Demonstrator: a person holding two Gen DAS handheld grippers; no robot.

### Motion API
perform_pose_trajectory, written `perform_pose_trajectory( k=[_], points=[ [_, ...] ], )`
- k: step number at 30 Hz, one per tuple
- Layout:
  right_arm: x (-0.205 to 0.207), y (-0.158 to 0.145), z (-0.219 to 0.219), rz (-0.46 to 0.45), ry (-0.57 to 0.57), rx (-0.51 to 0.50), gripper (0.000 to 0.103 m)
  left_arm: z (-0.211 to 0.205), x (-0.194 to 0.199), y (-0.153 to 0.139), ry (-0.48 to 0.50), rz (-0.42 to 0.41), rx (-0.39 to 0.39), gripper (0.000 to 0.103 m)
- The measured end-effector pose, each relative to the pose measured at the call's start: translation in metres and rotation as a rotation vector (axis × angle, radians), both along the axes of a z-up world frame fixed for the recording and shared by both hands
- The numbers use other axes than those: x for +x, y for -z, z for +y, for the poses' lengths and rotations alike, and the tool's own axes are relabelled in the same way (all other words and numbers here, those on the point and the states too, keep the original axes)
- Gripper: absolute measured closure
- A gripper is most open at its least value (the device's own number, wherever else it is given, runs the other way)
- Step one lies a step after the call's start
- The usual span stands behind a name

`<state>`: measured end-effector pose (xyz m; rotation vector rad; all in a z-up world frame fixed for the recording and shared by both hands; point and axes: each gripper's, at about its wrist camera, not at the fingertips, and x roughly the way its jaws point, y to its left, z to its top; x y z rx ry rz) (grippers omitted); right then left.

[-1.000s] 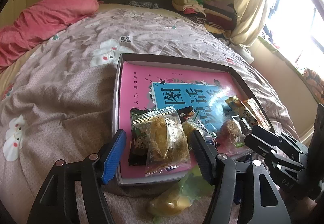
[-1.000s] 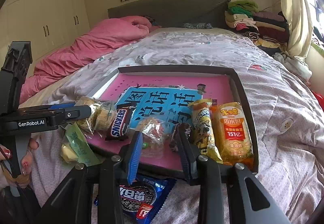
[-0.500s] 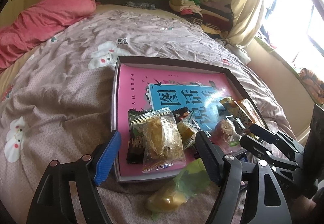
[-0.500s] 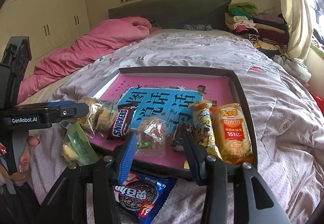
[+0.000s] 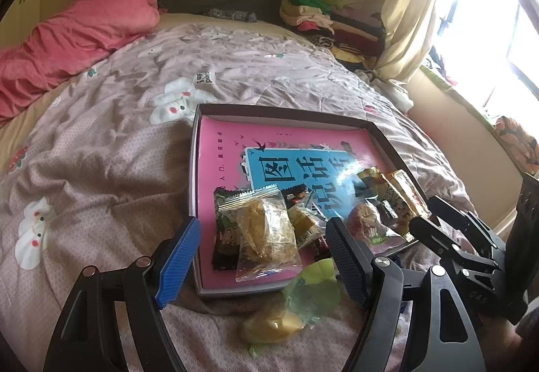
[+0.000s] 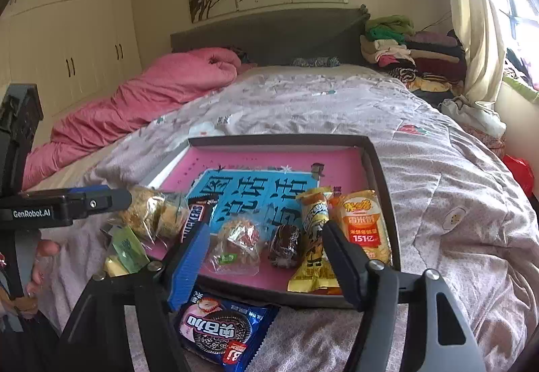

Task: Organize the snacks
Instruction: 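Withdraw both open tools from the tray toward the Oreo pack, then grasp the blue Oreo pack with right tool while left grasps green-wrapped yellow cake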

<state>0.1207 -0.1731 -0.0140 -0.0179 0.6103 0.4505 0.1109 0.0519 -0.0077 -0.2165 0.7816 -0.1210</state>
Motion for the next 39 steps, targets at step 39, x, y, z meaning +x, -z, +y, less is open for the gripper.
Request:
perform_pose_trajectory(
  k=[39],
  points=[
    [-0.032,0.019,0.014,0.201,-0.059,-0.01,0.017,-0.008,-0.032,0.023,0.082,0.136,0.032,0.022]
  ],
)
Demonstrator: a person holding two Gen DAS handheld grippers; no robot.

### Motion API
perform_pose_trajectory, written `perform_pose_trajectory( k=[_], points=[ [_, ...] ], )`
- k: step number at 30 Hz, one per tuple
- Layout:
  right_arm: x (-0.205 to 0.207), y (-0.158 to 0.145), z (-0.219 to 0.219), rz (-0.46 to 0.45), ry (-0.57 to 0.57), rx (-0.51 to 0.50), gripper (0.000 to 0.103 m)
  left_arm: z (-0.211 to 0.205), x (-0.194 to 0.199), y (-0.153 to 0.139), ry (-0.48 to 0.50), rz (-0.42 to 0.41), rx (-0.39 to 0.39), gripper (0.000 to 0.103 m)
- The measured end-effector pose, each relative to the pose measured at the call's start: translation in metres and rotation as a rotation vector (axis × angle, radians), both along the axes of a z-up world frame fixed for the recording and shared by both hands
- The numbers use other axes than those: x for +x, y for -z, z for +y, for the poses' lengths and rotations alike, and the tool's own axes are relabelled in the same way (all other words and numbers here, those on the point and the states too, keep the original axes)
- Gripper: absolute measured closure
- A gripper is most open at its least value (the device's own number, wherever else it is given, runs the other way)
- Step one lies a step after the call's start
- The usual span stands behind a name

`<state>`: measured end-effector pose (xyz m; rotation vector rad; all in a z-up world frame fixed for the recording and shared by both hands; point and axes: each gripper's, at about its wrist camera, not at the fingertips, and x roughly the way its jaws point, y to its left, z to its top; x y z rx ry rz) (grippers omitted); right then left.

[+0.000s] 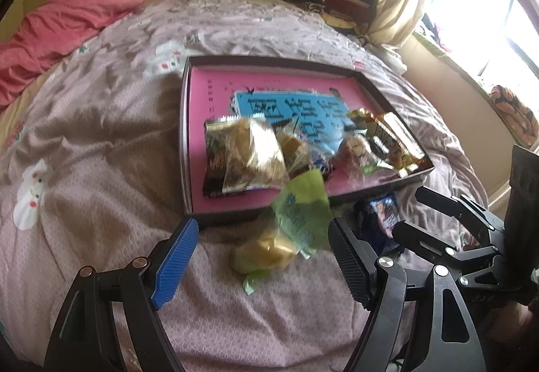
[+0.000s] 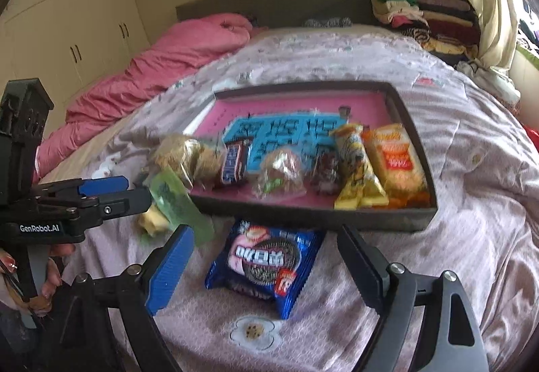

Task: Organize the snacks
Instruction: 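Grasp the blue Oreo pack with right tool while left grasps green-wrapped yellow cake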

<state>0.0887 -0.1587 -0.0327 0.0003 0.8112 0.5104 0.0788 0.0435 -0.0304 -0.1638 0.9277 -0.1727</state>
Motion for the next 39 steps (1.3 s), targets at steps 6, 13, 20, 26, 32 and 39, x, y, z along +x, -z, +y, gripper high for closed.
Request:
perform_pose_trajectory(
  k=[6,13,20,26,32,39],
  points=[
    [0.004,0.013,0.003,0.058,0.004,-0.018,0.016,-0.001,0.003,0.016,0.02,0.053,-0.018,0.022],
    [0.008,0.026,0.008,0.107,-0.01,-0.026,0.016,-0.002,0.007,0.028,0.034,0.065,0.01,0.023],
    [0.013,0.036,0.015,0.132,0.001,-0.039,0.016,-0.01,0.006,0.032,0.053,0.056,0.063,0.023],
    [0.014,0.039,0.019,0.131,-0.004,-0.058,0.039,-0.014,0.007,0.034,0.05,0.046,0.084,0.022],
    [0.01,0.033,0.018,0.116,-0.023,-0.056,0.05,-0.016,0.006,0.035,0.053,0.042,0.095,0.037],
    [0.004,0.017,0.012,0.086,-0.048,-0.007,0.051,-0.016,0.002,0.03,0.073,0.036,0.085,0.056]
  ],
)
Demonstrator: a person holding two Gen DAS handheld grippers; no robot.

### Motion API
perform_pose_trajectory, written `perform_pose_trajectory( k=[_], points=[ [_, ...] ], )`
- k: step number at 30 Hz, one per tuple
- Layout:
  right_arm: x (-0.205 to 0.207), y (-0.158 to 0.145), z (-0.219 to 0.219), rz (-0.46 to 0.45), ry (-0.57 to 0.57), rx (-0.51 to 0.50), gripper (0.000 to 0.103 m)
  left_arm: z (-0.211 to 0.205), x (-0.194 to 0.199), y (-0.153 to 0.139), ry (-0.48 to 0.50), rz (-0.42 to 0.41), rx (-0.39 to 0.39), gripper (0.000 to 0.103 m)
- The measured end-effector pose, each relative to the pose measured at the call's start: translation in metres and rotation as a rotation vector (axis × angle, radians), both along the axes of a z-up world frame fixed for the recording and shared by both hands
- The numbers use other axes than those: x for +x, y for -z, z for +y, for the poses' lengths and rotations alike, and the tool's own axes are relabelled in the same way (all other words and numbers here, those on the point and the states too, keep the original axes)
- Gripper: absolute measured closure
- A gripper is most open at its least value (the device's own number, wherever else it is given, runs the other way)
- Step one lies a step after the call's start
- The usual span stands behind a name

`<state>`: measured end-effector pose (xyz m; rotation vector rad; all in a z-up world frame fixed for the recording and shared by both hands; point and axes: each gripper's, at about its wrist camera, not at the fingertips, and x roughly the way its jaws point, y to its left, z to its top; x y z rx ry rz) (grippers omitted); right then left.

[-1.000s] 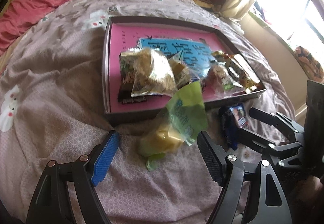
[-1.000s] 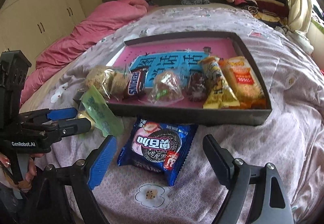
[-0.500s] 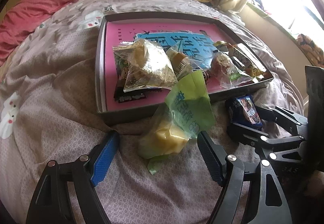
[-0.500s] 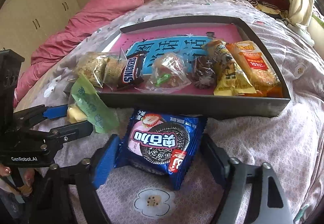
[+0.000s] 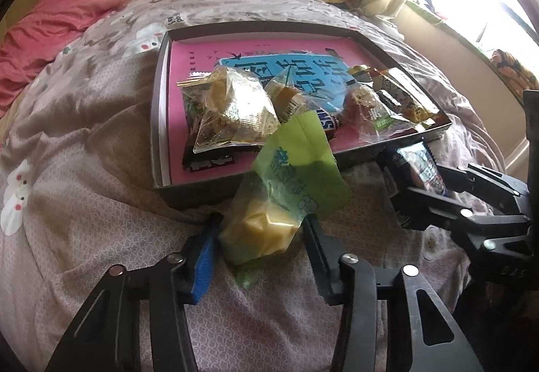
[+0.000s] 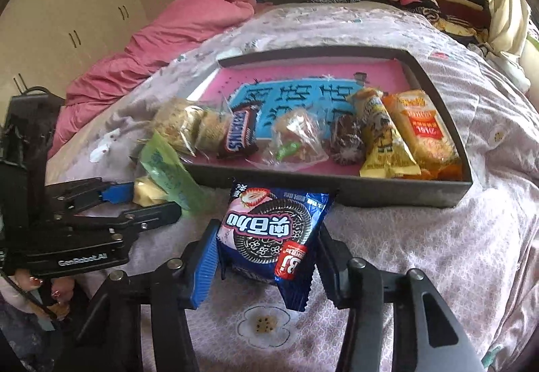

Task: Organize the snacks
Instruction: 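Grasp the blue Oreo pack with right tool while left grasps green-wrapped yellow cake, then carry the Oreo pack over the tray with right tool while left carries the cake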

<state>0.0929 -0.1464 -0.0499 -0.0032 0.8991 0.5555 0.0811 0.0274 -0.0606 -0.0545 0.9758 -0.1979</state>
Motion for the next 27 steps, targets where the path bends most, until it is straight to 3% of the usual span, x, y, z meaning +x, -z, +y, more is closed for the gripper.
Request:
perform_pose_trajectory(
  k=[8,9,15,27],
  points=[
    [-0.008,-0.027,-0.01,-0.102,0.006,0.08,0.051,-0.005,-0.01,-0.024,0.031,-0.048,-0.059,0.063],
    [-0.008,-0.029,-0.013,-0.109,0.014,0.089,0.051,-0.008,-0.011,-0.027,0.038,-0.056,-0.058,0.069],
    [-0.001,-0.035,-0.027,-0.123,0.064,0.11,0.051,-0.02,-0.018,-0.044,0.077,-0.1,-0.077,0.07],
    [0.001,-0.047,-0.041,-0.184,0.104,0.134,0.051,-0.015,-0.021,-0.077,0.056,-0.186,-0.121,0.07]
  ],
)
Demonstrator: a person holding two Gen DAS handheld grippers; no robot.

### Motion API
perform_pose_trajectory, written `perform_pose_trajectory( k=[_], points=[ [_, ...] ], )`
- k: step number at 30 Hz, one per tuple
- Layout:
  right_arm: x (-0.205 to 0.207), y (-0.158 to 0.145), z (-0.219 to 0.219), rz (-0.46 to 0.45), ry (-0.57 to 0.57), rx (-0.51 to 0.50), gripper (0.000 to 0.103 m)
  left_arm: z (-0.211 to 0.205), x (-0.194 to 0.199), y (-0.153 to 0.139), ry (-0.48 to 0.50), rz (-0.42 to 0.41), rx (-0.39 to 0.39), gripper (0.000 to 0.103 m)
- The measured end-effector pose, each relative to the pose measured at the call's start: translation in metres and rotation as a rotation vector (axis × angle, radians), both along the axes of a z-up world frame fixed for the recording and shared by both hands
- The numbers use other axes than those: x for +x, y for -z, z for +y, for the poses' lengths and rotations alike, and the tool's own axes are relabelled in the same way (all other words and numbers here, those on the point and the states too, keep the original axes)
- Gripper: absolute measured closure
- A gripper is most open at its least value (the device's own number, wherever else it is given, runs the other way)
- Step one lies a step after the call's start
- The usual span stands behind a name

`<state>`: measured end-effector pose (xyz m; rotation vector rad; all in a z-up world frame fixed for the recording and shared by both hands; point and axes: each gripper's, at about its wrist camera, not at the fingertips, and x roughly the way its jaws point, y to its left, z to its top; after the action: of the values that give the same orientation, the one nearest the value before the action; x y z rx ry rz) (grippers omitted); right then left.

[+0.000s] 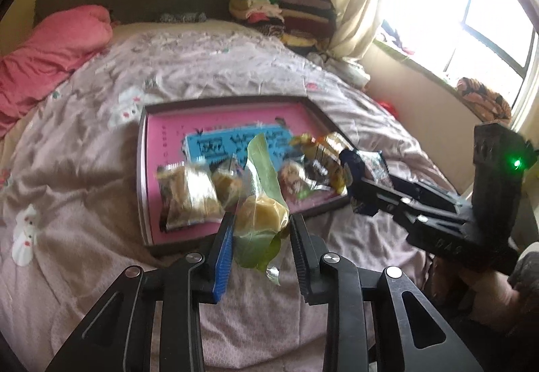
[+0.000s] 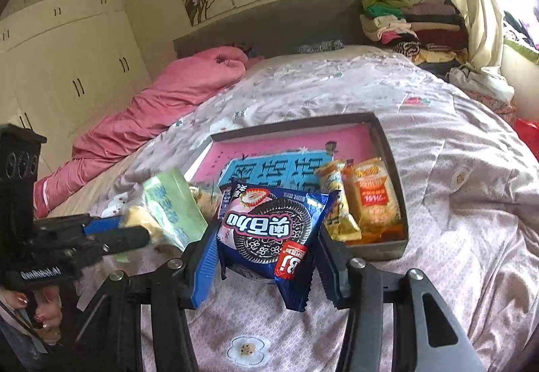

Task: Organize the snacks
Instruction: 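Carry the Oreo pack over the tray with right tool while left carries the cake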

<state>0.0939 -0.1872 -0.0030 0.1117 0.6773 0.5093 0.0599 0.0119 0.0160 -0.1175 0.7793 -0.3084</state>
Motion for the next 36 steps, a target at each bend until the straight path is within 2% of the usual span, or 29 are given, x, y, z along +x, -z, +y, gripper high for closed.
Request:
perform_pose_trajectory(
  k=[13,25,36],
  points=[
    [0.007,-0.006,-0.013,-0.036,0.053,0.005,0.051,0.001,0.024,-0.014,-0.04,-0.052,-0.01,0.07],
    [0.025,-0.003,-0.018,-0.043,0.095,-0.003,0.051,0.001,0.054,0.011,-0.058,0.017,-0.084,0.07],
    [0.048,0.016,-0.006,-0.016,0.088,-0.086,0.051,0.002,0.073,0.034,-0.077,0.073,-0.099,0.07]
  ],
)
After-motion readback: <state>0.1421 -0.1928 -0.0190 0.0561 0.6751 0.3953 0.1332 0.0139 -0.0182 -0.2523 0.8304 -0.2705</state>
